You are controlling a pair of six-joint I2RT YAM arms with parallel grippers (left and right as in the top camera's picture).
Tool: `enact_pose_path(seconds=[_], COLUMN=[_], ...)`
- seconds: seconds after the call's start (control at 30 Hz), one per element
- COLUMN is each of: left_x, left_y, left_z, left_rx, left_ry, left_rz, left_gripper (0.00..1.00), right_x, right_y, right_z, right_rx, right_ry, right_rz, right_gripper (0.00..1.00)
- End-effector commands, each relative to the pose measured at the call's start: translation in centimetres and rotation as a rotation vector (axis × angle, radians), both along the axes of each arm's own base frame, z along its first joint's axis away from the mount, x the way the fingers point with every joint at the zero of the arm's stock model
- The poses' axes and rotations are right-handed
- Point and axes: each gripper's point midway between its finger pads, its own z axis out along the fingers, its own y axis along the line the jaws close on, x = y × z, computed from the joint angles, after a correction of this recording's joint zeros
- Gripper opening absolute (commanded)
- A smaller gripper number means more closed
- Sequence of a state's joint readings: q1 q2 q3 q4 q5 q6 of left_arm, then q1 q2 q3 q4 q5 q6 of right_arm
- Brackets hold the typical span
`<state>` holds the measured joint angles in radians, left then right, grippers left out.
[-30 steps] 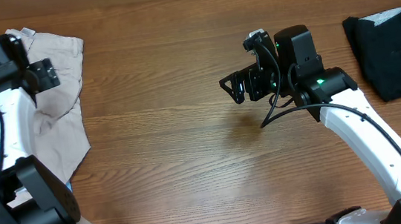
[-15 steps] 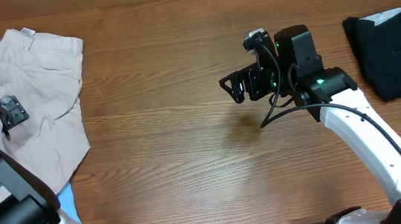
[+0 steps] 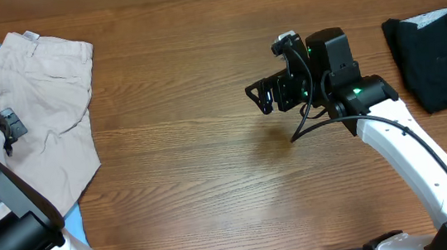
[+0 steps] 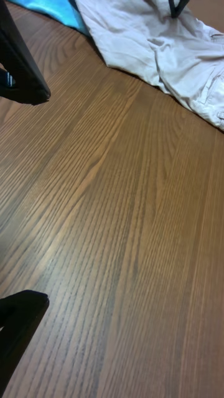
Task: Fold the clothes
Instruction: 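Reach the left gripper to the beige shorts on the pile and grasp, then drag the beige shorts with the left gripper onto the open table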
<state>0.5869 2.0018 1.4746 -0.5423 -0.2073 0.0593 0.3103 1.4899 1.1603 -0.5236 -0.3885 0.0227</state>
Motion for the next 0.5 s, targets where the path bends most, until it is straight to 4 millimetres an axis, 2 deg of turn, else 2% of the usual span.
enact_pose_path(seconds=[0.0, 0.07, 0.13, 0.2, 0.27, 0.33, 0.47], left_x=[1.3, 2.4, 3.3, 4.7, 6.4, 7.4, 8.5], left_y=[-1.0, -2.9, -5.1, -8.7, -14.5, -19.1, -32.0], left_z=[2.6, 5.8, 8.0, 10.1, 12.2, 13.1, 13.7], left_rx=[0.026, 0.045, 0.032, -0.005, -0.064, -0.120, -0.266], left_ry=[-0.039, -0.093, -0.150, -0.212, -0.273, -0.306, -0.336], left_rz=[-0.025, -0.056, -0.092, -0.183, -0.325, -0.426, -0.672], left_gripper=[0.04, 0.04, 0.04, 0.04, 0.04, 0.04, 0.04], right_x=[0.6, 0.6, 0.7, 0.8, 0.9, 1.0, 1.1], right_y=[0.3, 0.3, 0.3, 0.3, 0.4, 0.4, 0.1], right_z=[1.4, 1.4, 1.5, 1.6, 1.7, 1.8, 2.3], right_rx=[0.010, 0.010, 0.011, 0.013, 0.015, 0.017, 0.038], right_ry=[-0.036, -0.037, -0.040, -0.047, -0.053, -0.057, -0.055], right_rz=[-0.004, -0.003, -0.003, -0.004, -0.004, -0.004, -0.027], right_gripper=[1.00, 1.00, 1.00, 1.00, 1.00, 1.00, 1.00])
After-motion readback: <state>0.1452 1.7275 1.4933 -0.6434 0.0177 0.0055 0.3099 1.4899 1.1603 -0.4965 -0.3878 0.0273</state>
